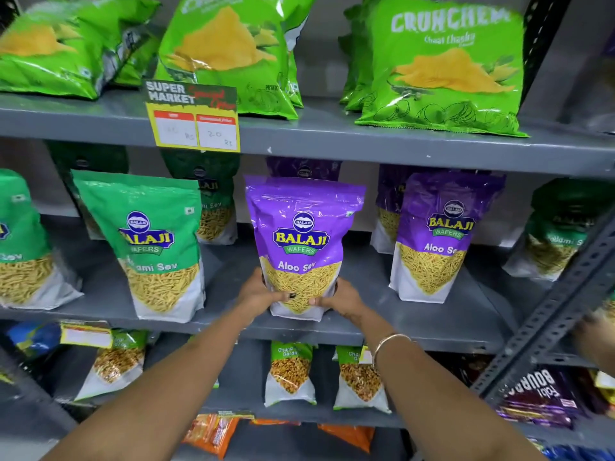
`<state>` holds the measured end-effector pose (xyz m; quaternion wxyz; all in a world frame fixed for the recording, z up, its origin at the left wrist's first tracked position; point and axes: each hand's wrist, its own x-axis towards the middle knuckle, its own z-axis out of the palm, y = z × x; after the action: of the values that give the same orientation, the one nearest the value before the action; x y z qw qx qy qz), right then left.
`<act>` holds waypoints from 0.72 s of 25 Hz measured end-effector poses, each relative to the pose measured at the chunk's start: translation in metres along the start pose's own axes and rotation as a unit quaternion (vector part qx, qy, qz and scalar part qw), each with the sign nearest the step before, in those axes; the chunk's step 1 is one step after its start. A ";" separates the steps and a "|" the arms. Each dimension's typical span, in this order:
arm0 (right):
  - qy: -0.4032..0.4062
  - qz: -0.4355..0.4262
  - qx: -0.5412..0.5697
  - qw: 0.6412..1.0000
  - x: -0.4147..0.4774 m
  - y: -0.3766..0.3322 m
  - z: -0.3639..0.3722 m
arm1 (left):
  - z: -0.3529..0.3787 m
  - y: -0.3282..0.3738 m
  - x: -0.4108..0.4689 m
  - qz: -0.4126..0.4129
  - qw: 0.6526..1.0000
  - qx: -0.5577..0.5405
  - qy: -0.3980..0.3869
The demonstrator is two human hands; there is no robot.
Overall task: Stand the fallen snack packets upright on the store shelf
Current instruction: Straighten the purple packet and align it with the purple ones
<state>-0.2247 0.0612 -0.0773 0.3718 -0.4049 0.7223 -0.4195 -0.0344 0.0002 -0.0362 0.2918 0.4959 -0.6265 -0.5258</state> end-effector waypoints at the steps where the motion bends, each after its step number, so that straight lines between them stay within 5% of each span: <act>1: 0.002 0.002 -0.002 1.000 -0.020 -0.017 -0.001 | 0.001 0.000 -0.003 0.002 1.000 0.005 0.004; 18: -0.015 0.038 0.043 0.998 -0.044 -0.022 0.000 | 0.003 -0.001 -0.022 0.029 0.997 0.072 0.018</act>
<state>-0.2016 0.0934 -0.0483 0.4151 -0.3669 0.7128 -0.4301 -0.0297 0.0214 -0.0342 0.2817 0.5071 -0.6711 -0.4616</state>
